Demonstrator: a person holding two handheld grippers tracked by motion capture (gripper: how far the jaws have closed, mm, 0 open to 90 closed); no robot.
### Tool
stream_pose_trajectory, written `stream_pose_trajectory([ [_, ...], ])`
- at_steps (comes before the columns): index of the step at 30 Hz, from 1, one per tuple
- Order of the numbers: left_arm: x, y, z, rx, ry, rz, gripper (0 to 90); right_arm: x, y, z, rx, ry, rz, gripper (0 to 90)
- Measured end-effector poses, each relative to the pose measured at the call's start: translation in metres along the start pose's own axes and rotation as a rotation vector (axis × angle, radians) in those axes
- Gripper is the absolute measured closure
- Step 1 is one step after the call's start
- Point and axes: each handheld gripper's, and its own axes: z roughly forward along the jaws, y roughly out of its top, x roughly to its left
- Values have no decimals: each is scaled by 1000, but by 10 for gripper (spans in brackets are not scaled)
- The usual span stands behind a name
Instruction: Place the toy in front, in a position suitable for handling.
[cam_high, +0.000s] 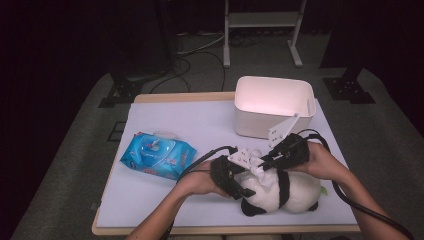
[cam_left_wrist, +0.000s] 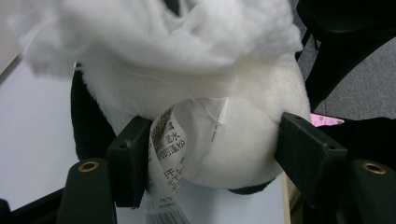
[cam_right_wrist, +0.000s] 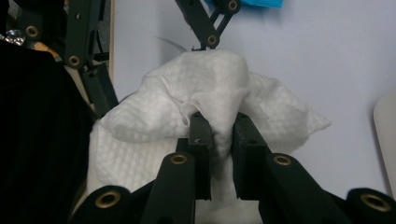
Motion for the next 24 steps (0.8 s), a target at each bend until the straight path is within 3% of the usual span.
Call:
stream_pose_trajectory([
  [6,1,-4,-1,-8,5,8,334,-6,-3,0,-3,3,20,791],
  [15,2,-3,-2,1,-4,7,329,-6,-30,-14,-19,-11,76,791],
  [20,7,4,-8,-27,-5,-18,302,-5,-49,-19,-22,-21,108,791],
  [24,7,13,-11,-32,5,-10,288,2,-56,-20,-34,-17,107,793],
])
